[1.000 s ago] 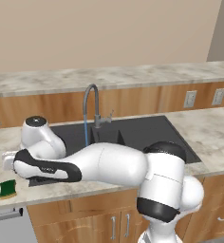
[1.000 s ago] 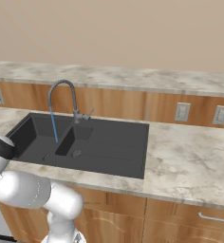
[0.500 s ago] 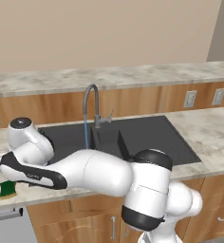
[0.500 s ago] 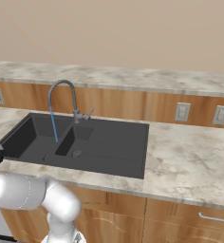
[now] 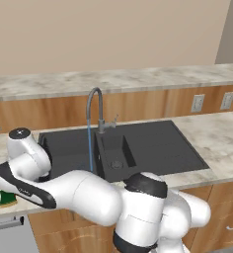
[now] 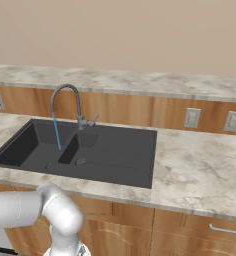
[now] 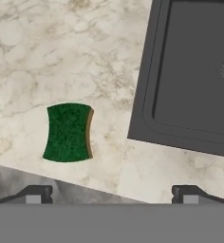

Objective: Soak the sponge with water for a few seconds and then drop it inside the sink.

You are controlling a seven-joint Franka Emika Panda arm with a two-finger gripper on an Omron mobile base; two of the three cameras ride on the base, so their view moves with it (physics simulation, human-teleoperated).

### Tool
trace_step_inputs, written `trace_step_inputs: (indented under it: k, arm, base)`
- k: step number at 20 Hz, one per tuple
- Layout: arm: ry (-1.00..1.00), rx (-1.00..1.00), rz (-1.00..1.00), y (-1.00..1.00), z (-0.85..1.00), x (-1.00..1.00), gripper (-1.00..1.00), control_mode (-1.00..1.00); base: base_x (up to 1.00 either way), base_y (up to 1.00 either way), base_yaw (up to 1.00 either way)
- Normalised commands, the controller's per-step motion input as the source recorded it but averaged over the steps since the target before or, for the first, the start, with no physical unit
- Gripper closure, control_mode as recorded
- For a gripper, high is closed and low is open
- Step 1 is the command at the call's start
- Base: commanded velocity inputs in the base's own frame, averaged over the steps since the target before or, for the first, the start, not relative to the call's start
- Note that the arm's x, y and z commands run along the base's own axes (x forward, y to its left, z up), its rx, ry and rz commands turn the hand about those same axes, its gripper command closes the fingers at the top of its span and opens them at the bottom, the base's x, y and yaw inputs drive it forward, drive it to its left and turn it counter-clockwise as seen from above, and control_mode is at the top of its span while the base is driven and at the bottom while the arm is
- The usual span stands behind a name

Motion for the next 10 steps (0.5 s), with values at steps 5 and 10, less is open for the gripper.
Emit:
trace_step_inputs:
  k: [5, 10]
  arm:
    - [0.0, 0.02, 0.0, 0.0, -0.15, 0.05, -1.0, -1.0]
    - [0.0, 0.06, 0.02, 0.09, 0.0, 0.0, -1.0, -1.0]
  base:
    - [0.0, 0.0, 0.0]
    - [0.0, 0.0, 0.0]
